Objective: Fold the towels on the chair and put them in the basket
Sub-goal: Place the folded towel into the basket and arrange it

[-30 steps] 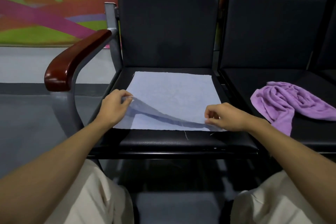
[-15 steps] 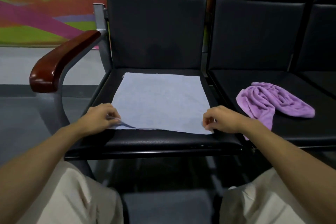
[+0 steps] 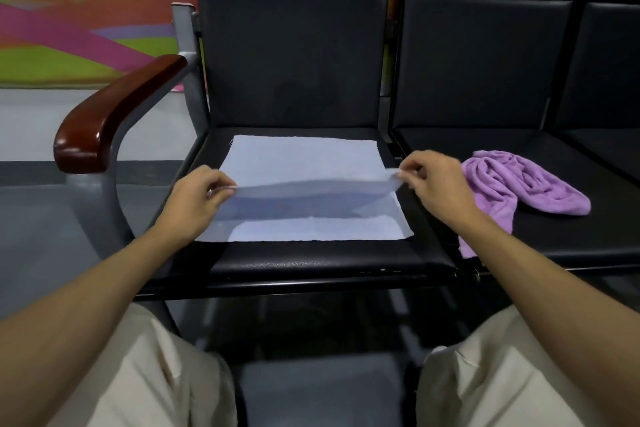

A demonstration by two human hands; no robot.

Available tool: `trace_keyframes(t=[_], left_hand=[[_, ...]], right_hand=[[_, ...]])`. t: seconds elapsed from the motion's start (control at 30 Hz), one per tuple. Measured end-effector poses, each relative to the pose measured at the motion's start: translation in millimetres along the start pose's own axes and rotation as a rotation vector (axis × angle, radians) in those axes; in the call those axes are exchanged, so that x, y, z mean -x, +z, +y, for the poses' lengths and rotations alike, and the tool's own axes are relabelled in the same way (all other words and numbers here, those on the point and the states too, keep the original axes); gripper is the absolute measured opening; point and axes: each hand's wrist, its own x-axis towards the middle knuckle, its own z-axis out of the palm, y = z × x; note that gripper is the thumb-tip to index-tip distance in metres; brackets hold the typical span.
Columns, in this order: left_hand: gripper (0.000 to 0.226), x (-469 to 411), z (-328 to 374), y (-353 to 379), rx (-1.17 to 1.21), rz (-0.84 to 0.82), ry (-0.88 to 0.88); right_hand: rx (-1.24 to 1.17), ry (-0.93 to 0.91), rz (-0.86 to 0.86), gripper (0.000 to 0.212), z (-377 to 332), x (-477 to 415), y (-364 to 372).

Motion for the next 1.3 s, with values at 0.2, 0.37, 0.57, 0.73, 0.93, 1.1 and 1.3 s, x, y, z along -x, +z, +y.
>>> trace_keyframes(t=[0.2,0.37,0.57,0.73,0.93,1.1,1.3], left_hand=[[0.033,8.9,-20.2,-5.6,-0.144,-0.387,0.055],[0.019,16.9,-28.0,-5.2,-0.113,-0.614,-0.023],[0.030,18.8,-37.0,-5.1,-0.114,-0.533,-0.082],[0.020,12.2,-36.5,10.7,-0.204,-0.548,-0.106],[0.032,1.0,-28.9,14.6,-0.139,-0.398,-0.142],[0.027,-13.5,-28.9,19.4,-0.009,-0.269,-0.194],[0.024,-18.6,-35.4,11.2,0.017,-0.286,-0.299]], right_hand=[[0.102,-0.001,-0.586,0.008,9.4,14.2,-2.2],[0.142,-0.003,-0.697,0.019,16.2,19.4,5.0],[0.035,0.039,-0.716,0.026,22.2,24.0,4.2],[0.078,0.022,-0.625,0.013,28.7,24.3,12.9],[0.021,0.176,-0.717,0.022,27.9,17.2,24.0],[-0.032,0.243,-0.644,0.016,28.1,4.4,33.8],[-0.330,0.250,-0.512,0.016,24.8,-10.5,28.8]])
